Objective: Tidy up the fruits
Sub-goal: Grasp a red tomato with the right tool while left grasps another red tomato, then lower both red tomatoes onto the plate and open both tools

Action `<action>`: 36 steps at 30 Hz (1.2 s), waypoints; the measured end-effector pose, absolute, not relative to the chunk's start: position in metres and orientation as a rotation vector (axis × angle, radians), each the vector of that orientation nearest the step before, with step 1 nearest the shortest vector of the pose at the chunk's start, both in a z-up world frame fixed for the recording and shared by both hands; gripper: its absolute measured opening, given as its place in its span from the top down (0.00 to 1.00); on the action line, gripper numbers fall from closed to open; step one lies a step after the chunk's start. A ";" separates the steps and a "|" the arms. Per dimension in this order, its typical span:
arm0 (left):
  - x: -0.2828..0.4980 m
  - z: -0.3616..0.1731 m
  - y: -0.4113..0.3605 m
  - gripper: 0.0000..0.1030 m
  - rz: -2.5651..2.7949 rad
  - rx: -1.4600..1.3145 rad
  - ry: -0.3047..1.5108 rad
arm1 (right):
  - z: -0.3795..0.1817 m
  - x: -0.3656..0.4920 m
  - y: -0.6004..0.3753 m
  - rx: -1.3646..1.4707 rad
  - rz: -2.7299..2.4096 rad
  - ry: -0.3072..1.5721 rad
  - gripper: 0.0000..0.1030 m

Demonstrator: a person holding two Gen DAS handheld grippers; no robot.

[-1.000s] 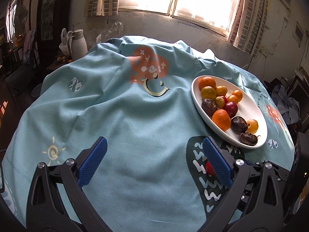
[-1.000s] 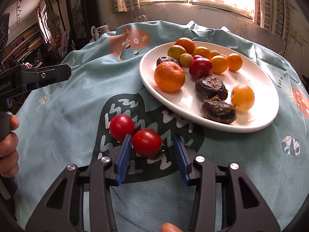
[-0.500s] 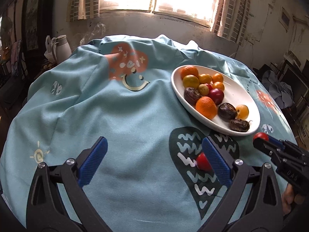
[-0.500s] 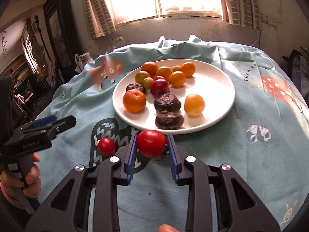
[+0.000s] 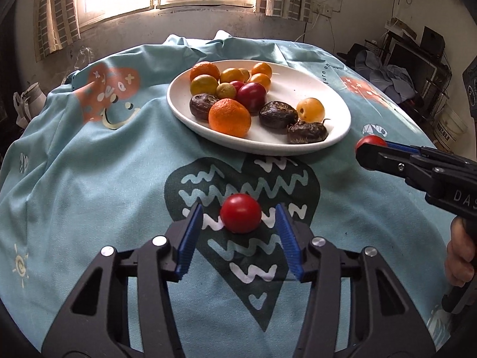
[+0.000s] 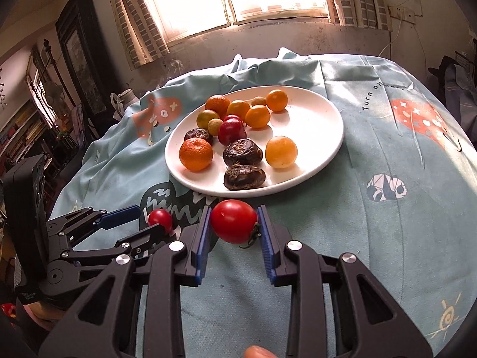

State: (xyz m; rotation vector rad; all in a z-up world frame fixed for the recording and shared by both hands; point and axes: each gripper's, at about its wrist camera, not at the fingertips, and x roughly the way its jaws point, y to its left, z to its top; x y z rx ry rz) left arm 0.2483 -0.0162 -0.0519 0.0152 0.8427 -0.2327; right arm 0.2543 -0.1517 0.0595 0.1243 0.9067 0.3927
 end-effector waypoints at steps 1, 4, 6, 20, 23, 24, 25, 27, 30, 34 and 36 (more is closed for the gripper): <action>0.249 -0.053 -0.018 0.53 -0.229 0.024 0.841 | 0.059 0.255 -0.152 0.126 0.391 0.909 0.70; 0.252 -0.058 -0.023 0.59 -0.227 0.046 0.854 | 0.059 0.255 -0.153 0.131 0.390 0.911 0.70; 0.255 -0.062 -0.027 0.62 -0.224 0.059 0.869 | 0.060 0.255 -0.153 0.131 0.389 0.908 0.70; 0.256 -0.068 -0.031 0.70 -0.161 0.123 0.862 | 0.059 0.254 -0.154 0.128 0.386 0.916 0.70; 0.256 -0.068 -0.030 0.71 -0.163 0.113 0.862 | 0.057 0.255 -0.153 0.124 0.389 0.922 0.70; 0.256 -0.067 -0.029 0.71 -0.164 0.108 0.862 | 0.056 0.255 -0.152 0.120 0.390 0.925 0.70; 0.256 -0.067 -0.029 0.71 -0.165 0.105 0.862 | 0.055 0.255 -0.151 0.115 0.393 0.928 0.70; 0.255 -0.067 -0.029 0.71 -0.166 0.104 0.860 | 0.052 0.255 -0.146 0.102 0.405 0.934 0.70; 0.252 -0.064 -0.028 0.71 -0.157 0.105 0.848 | 0.050 0.251 -0.138 0.081 0.427 0.936 0.70; 0.246 -0.055 -0.025 0.71 -0.166 0.050 0.836 | 0.056 0.245 -0.134 0.083 0.453 0.909 0.70; 0.242 -0.050 -0.023 0.71 -0.166 0.026 0.828 | 0.063 0.240 -0.135 0.098 0.469 0.878 0.70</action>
